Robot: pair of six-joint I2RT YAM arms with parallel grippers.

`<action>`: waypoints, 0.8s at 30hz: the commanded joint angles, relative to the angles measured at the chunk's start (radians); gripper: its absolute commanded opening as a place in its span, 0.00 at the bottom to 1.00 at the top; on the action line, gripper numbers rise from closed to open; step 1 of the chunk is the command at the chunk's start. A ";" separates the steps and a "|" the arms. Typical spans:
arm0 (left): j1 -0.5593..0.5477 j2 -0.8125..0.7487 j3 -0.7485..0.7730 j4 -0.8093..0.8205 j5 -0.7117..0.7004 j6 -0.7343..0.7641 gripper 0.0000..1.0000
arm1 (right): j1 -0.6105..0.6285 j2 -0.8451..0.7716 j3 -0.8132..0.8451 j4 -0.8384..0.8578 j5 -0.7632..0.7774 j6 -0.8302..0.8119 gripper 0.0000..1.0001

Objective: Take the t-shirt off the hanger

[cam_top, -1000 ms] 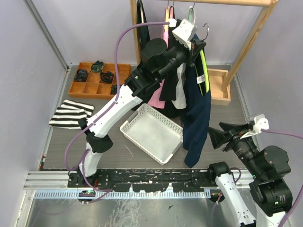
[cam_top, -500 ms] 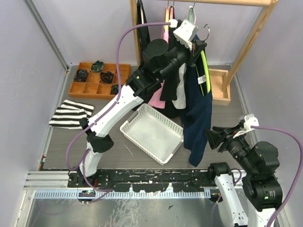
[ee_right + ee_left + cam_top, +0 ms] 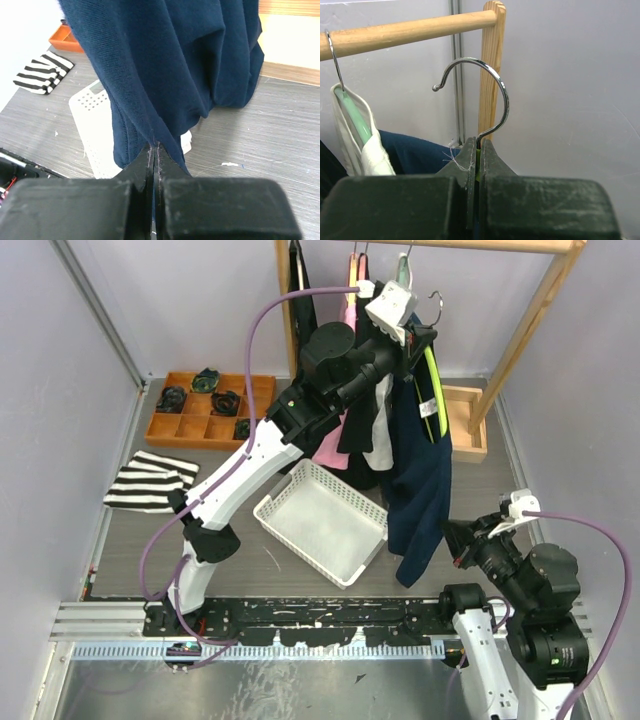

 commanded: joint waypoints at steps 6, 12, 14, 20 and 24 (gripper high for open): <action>0.010 -0.032 0.074 0.113 -0.014 -0.013 0.00 | -0.004 0.016 -0.059 -0.074 0.261 0.094 0.01; 0.011 -0.036 0.085 0.113 -0.022 -0.017 0.00 | -0.004 0.020 -0.087 -0.080 0.311 0.128 0.01; 0.011 -0.035 0.088 0.118 -0.027 -0.016 0.00 | -0.004 0.013 -0.094 -0.079 0.317 0.138 0.01; 0.011 -0.033 0.093 0.155 -0.060 -0.014 0.00 | -0.004 -0.014 -0.101 -0.085 0.335 0.154 0.01; 0.011 -0.022 0.112 0.177 -0.084 -0.014 0.00 | -0.004 0.011 -0.092 -0.108 0.334 0.154 0.01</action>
